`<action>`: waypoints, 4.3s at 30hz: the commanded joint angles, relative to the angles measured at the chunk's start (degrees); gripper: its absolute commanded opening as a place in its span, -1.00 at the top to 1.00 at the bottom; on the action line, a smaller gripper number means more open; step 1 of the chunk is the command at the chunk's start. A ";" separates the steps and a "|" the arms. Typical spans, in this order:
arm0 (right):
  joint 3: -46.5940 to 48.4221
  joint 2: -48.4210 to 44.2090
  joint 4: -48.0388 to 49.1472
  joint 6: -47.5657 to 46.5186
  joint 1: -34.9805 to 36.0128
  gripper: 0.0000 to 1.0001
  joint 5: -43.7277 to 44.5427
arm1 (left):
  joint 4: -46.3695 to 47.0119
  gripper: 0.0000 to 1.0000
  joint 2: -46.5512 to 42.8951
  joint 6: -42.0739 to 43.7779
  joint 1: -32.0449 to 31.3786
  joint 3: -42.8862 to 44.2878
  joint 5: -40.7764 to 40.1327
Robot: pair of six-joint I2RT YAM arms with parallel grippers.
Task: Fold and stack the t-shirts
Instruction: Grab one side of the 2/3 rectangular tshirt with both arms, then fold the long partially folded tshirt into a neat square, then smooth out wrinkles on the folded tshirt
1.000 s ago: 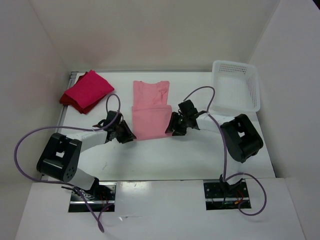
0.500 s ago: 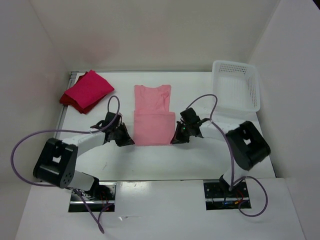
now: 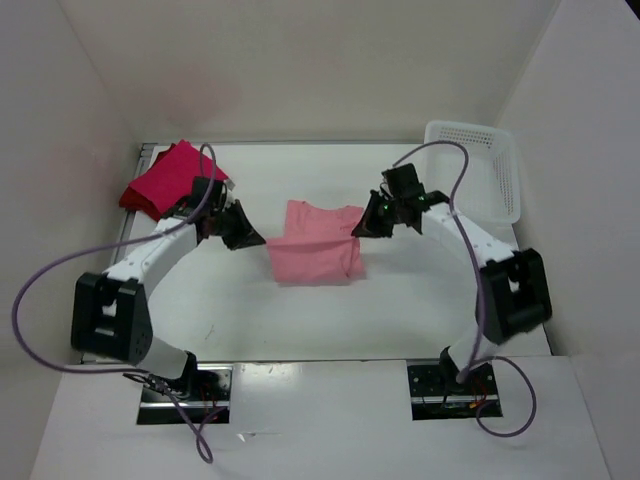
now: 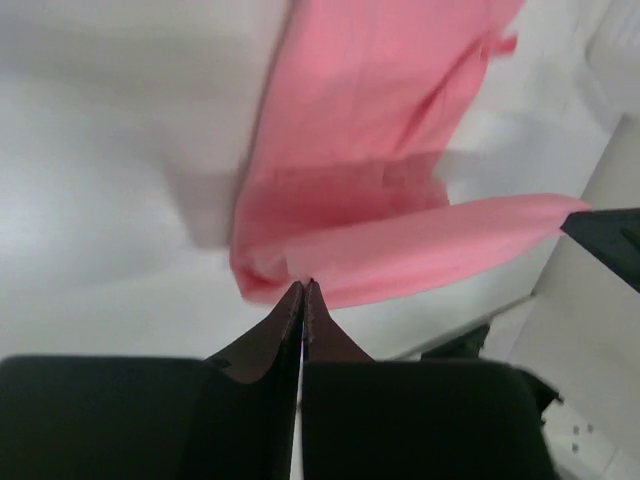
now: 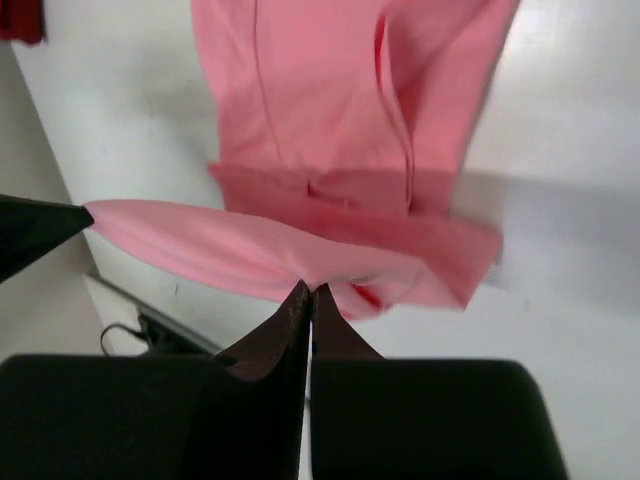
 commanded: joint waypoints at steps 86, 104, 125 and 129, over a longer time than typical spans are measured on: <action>12.01 18.48 8.11 -6.62 -7.98 0.88 -4.70 | 28.91 0.33 16.06 -8.83 -12.51 6.26 2.56; 32.68 44.60 11.11 -0.38 -6.41 1.00 -3.22 | 30.51 0.25 16.26 -9.37 -14.63 -9.91 0.63; 0.52 17.27 15.76 -3.54 -3.77 0.99 -6.37 | 29.71 0.18 33.29 -8.49 -10.60 17.24 2.74; -2.64 19.55 16.30 -3.54 -3.77 0.99 -4.71 | 29.09 0.18 37.42 -5.16 -9.54 19.70 1.07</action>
